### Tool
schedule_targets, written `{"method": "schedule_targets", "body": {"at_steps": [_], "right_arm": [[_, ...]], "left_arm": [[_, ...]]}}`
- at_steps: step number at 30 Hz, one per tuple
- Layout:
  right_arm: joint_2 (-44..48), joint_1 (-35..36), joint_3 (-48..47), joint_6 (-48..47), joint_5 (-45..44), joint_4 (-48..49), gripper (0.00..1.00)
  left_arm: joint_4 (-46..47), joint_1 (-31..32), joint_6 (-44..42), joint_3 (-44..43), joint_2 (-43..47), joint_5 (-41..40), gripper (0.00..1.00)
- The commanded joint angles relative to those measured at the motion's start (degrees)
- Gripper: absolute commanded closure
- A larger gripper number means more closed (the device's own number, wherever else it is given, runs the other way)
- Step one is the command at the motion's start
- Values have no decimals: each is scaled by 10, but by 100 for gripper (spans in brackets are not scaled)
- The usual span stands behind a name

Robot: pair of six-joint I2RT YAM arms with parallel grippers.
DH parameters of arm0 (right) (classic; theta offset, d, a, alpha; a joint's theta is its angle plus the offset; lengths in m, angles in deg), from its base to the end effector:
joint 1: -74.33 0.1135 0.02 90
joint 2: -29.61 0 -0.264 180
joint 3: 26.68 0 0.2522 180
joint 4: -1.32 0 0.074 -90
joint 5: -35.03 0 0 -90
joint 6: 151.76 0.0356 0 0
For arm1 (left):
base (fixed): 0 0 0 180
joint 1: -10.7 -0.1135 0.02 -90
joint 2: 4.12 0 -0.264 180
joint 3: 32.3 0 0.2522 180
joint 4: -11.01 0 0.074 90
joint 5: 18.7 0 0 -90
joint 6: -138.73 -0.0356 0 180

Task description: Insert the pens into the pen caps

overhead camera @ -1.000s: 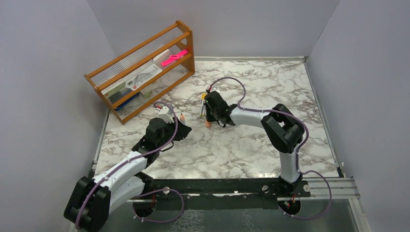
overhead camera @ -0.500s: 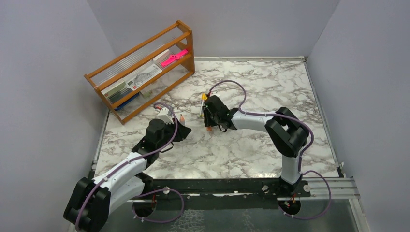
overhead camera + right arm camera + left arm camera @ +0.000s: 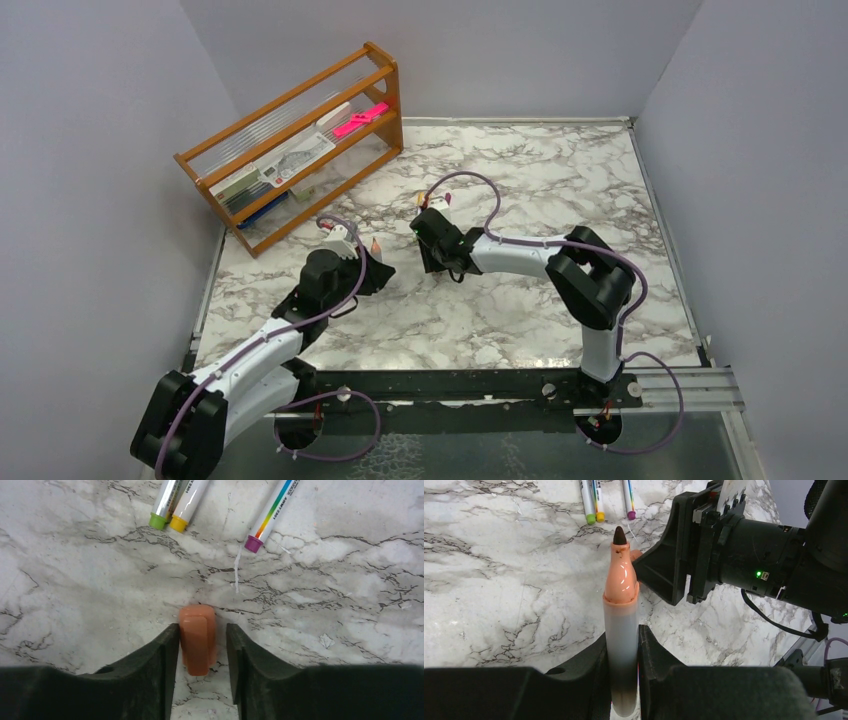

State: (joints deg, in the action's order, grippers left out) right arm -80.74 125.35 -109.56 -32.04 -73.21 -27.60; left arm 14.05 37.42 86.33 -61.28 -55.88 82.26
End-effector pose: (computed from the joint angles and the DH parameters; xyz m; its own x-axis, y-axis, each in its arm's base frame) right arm 0.2573 0.3002 0.1549 -0.7670 -0.1993 -0.6100 -0.2868 0.9568 0.0480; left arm 0.1682 -0.0922 0.1864 -0.6059 -0.3656 -0.7066 0.2923 0.7237 -0.6252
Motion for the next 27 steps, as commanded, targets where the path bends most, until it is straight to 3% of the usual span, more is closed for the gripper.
{"method": "schedule_targets", "body": {"at_steps": [1,6,11,14,20,27], "right_arm": [[-7,7,-18,18,-41,-37,65],[-3,8,-14,34,-32,-35,89],[43,8,6,40,-13,1,99],[97,7,28,46,-16,37,99],[198,7,51,46,-30,102,99],[259,7,68,50,-35,129,99]], "left_arm": [[26,-2,1,13,8,6,100],[36,-3,3,15,4,16,100],[118,-1,35,17,-38,92,100],[158,22,54,0,-75,132,100],[182,117,65,-46,-149,106,100],[223,131,81,-59,-194,63,100]]}}
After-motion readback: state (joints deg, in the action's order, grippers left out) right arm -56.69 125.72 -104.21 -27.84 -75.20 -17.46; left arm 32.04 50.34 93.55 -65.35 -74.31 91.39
